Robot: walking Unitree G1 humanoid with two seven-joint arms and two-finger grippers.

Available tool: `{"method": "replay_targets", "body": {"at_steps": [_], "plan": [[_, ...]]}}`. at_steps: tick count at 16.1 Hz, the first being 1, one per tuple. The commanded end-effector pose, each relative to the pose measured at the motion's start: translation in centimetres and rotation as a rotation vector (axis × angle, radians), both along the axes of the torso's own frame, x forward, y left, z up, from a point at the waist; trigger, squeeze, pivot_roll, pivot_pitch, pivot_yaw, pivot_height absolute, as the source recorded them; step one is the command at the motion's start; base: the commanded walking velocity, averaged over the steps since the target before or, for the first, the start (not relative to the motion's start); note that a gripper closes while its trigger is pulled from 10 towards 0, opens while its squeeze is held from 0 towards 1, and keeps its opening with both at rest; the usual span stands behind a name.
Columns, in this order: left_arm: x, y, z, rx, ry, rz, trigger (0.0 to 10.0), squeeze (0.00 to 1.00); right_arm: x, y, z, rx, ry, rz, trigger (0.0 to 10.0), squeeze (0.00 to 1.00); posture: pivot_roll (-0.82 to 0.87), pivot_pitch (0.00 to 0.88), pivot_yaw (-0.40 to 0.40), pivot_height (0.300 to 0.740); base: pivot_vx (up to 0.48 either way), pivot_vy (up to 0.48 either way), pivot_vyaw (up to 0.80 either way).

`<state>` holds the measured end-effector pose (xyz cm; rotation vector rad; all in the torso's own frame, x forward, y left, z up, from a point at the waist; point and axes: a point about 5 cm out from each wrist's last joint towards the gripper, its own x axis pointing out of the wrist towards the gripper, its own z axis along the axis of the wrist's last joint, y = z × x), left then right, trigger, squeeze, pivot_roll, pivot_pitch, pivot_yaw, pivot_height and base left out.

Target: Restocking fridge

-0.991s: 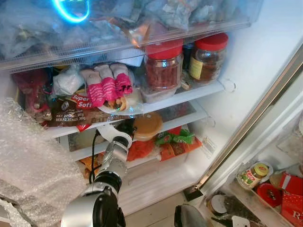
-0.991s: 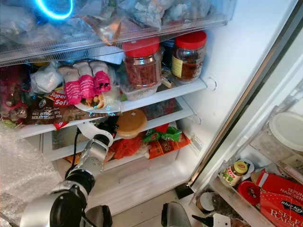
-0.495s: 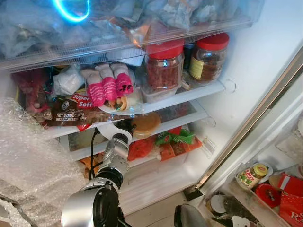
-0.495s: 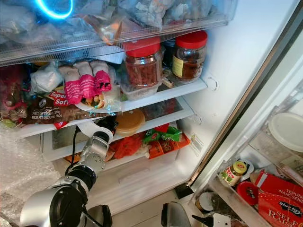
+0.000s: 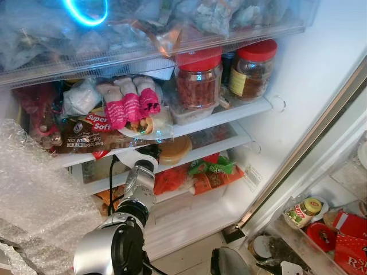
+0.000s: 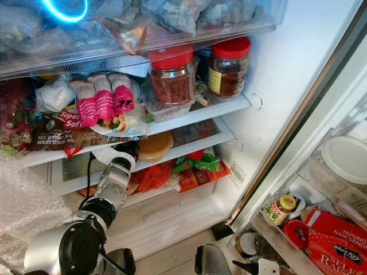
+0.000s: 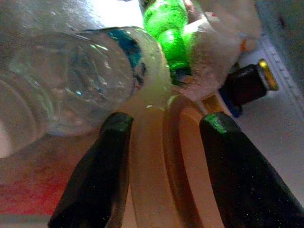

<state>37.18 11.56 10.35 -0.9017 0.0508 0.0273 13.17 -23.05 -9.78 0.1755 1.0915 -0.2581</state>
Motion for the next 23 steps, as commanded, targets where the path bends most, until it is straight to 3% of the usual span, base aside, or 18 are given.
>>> {"method": "replay_targets", "body": {"at_steps": [1,10,13,23], "plan": [[0.2,0.1,0.5,-0.027,-0.026,-0.014,10.0,0.0,-0.3,0.0,-0.1,0.003,0.008,-0.012,10.0,0.0,-0.24,0.068,-0.012,0.632,0.0,0.0,0.0],[-1.1,1.5,-1.3,-0.164,-0.013,-0.012,10.0,0.0,-0.2,0.0,-0.1,0.009,0.006,-0.012,10.0,0.0,-0.23,0.066,-0.008,0.632,0.0,0.0,0.0],[-1.7,2.2,-1.9,-0.123,-0.001,-0.013,10.0,0.0,-0.3,0.0,-0.1,0.01,0.009,-0.013,10.0,0.0,-0.23,0.067,-0.007,0.632,0.0,0.0,0.0],[-4.0,2.9,-2.5,-0.131,-0.037,-0.1,10.0,0.0,-0.4,-0.1,-0.1,0.009,0.009,-0.011,10.0,0.0,-0.22,0.072,-0.009,0.632,0.0,0.0,0.0]]}}
